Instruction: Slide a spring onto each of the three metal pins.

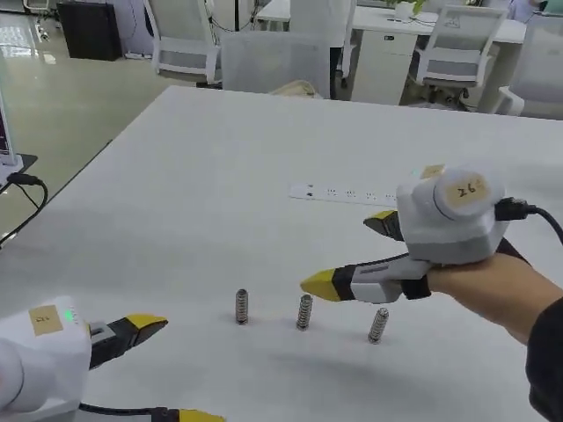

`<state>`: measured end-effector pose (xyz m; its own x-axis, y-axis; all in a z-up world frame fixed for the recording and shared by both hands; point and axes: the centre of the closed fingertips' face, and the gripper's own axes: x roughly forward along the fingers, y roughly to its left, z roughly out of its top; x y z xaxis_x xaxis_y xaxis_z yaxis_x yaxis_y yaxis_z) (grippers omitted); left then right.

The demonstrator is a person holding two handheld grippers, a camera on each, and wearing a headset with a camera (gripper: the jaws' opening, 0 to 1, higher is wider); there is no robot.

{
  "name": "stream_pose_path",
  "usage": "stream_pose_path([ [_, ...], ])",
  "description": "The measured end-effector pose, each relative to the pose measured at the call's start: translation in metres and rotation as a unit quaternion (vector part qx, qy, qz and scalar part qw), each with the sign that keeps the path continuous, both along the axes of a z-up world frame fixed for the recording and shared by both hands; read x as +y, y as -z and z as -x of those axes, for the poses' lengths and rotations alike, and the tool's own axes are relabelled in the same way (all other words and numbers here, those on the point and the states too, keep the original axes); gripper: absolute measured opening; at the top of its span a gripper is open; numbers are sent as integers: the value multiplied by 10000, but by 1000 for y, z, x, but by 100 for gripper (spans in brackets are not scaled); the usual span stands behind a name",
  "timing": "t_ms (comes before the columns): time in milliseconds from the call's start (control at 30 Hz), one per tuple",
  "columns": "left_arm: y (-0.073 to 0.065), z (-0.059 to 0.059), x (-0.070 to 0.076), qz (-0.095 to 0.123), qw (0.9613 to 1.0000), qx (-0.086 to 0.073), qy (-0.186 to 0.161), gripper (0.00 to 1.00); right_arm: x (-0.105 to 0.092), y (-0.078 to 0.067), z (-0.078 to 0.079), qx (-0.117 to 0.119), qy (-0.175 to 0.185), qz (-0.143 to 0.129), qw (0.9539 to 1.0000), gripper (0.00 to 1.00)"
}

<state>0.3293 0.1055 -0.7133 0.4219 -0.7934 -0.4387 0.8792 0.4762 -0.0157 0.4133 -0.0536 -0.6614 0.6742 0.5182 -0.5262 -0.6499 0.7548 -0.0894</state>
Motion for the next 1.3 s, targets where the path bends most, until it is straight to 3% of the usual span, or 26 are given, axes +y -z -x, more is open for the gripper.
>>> stream_pose_path([
  [300,-4,1,-2,9,10000,-52,7,75,-32,0,22,-85,341,-88,9993,81],
  [533,-7,4,-6,11,10000,-70,39,75,-45,6,44,-76,489,-132,9987,81],
  [1033,-9,7,-8,70,10000,-58,28,74,-48,39,99,56,386,-395,9985,79],
  [1300,-8,9,-9,82,9999,-39,44,74,-52,54,109,39,478,-588,9971,78],
])
